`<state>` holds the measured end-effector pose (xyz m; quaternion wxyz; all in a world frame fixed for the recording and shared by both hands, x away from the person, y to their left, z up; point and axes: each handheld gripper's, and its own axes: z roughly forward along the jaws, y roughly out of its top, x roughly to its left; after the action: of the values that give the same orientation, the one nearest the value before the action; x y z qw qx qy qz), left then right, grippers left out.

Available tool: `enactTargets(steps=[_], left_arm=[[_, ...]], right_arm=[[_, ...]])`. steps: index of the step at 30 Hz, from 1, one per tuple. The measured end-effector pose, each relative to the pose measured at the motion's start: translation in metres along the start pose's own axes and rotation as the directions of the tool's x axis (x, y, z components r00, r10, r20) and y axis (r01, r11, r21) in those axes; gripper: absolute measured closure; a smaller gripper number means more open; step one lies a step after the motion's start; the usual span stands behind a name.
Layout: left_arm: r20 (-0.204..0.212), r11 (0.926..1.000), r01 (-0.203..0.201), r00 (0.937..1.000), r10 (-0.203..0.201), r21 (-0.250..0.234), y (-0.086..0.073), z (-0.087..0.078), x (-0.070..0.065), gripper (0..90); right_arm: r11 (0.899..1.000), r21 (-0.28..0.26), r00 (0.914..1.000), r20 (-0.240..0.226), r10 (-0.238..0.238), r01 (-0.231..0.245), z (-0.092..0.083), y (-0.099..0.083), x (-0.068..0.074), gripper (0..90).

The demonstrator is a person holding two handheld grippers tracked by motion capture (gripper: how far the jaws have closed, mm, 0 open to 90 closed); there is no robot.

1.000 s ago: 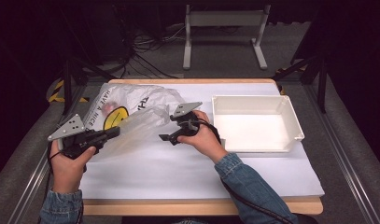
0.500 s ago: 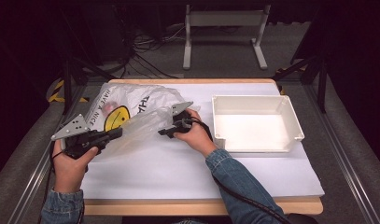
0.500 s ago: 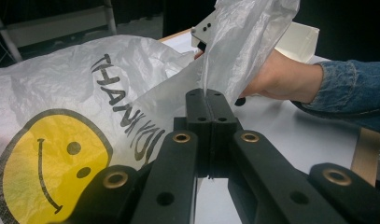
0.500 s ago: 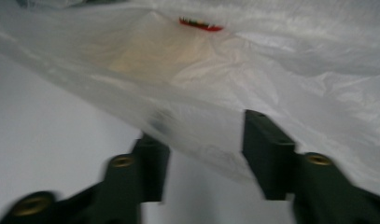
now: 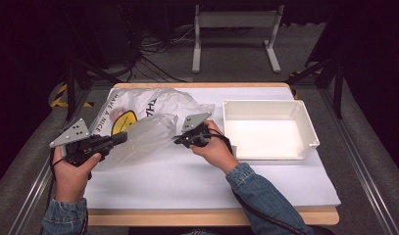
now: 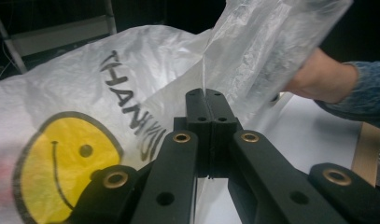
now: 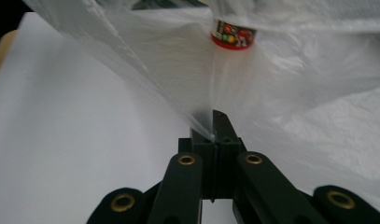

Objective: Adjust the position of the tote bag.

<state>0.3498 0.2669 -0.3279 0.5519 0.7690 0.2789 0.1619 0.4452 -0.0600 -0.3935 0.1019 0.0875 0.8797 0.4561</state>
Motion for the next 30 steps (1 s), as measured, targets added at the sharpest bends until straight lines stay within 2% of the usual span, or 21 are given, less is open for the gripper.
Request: enactTargets(steps=[5,7,9,11,12,16,17,19,22,23,25,26,27,28,29,30], left_arm=[[0.003,1.0,-0.007,1.0,0.007,0.003,0.001,-0.002,-0.002,89.9],[0.001,0.9999,-0.009,1.0,0.009,0.009,0.001,-0.002,-0.002,89.9],[0.004,0.9998,-0.011,0.9999,0.011,0.014,0.0,-0.001,-0.002,89.9],[0.008,0.9998,-0.015,0.9999,0.015,0.015,0.001,0.0,-0.002,89.9],[0.013,0.9997,-0.021,0.9997,0.02,0.015,0.001,0.001,-0.003,89.9],[0.042,0.9987,-0.05,0.9979,0.049,0.01,0.003,-0.002,-0.006,89.9],[0.048,0.9982,-0.06,0.9971,0.06,0.009,0.003,-0.003,-0.006,89.9],[0.058,0.9977,-0.067,0.9961,0.067,0.006,0.004,-0.005,-0.006,89.9],[0.077,0.9978,-0.064,0.995,0.063,0.015,0.002,-0.007,-0.007,89.9],[0.078,0.9976,-0.067,0.9948,0.065,0.017,0.002,-0.007,-0.008,89.9],[0.08,0.9972,-0.069,0.9946,0.067,0.029,0.0,-0.008,-0.009,89.9],[0.079,0.9971,-0.07,0.9946,0.067,0.032,0.0,-0.008,-0.01,89.9],[0.079,0.9971,-0.07,0.9946,0.067,0.032,0.0,-0.008,-0.01,89.9],[0.079,0.997,-0.068,0.9948,0.064,0.038,-0.001,-0.009,-0.011,89.9],[0.075,0.997,-0.066,0.9952,0.062,0.042,-0.003,-0.011,-0.012,89.9],[0.074,0.997,-0.067,0.9952,0.064,0.04,-0.003,-0.011,-0.013,89.9]], right_arm=[[1.0,0.009,0.9984,-0.05,-0.026,0.027,-0.016,0.001,0.034,90.0],[1.0,0.014,0.997,-0.073,-0.024,0.025,-0.02,-0.002,0.049,90.0],[1.0,-0.003,0.996,-0.088,-0.016,0.016,-0.025,-0.006,0.061,90.0],[1.0,-0.002,0.9934,-0.114,-0.005,0.005,-0.028,-0.009,0.068,90.0],[1.0,0.017,0.9926,-0.121,-0.013,0.015,-0.03,-0.009,0.072,90.0],[0.999,0.018,0.9856,-0.167,-0.026,0.03,-0.037,-0.006,0.087,90.0],[0.999,0.017,0.9853,-0.167,-0.037,0.04,-0.04,-0.004,0.089,88.1],[0.999,0.016,0.9811,-0.19,-0.033,0.036,-0.043,0.0,0.088,71.4],[0.999,-0.04,0.9854,-0.17,-0.011,0.004,-0.057,0.007,0.082,51.3],[0.998,-0.065,0.9862,-0.165,-0.004,-0.006,-0.065,0.011,0.078,47.1],[0.993,-0.115,0.9907,-0.136,-0.001,-0.015,-0.079,0.015,0.07,42.6],[0.991,-0.13,0.9929,-0.119,0.006,-0.022,-0.084,0.015,0.067,37.5],[0.991,-0.13,0.9929,-0.119,0.006,-0.022,-0.084,0.015,0.067,37.5],[0.989,-0.143,0.9959,-0.089,0.019,-0.032,-0.089,0.016,0.061,31.2],[0.99,-0.132,0.9985,0.022,0.051,-0.048,-0.097,0.013,0.047,19.9],[0.992,-0.12,0.9972,0.051,0.056,-0.049,-0.098,0.011,0.043,17.1]])
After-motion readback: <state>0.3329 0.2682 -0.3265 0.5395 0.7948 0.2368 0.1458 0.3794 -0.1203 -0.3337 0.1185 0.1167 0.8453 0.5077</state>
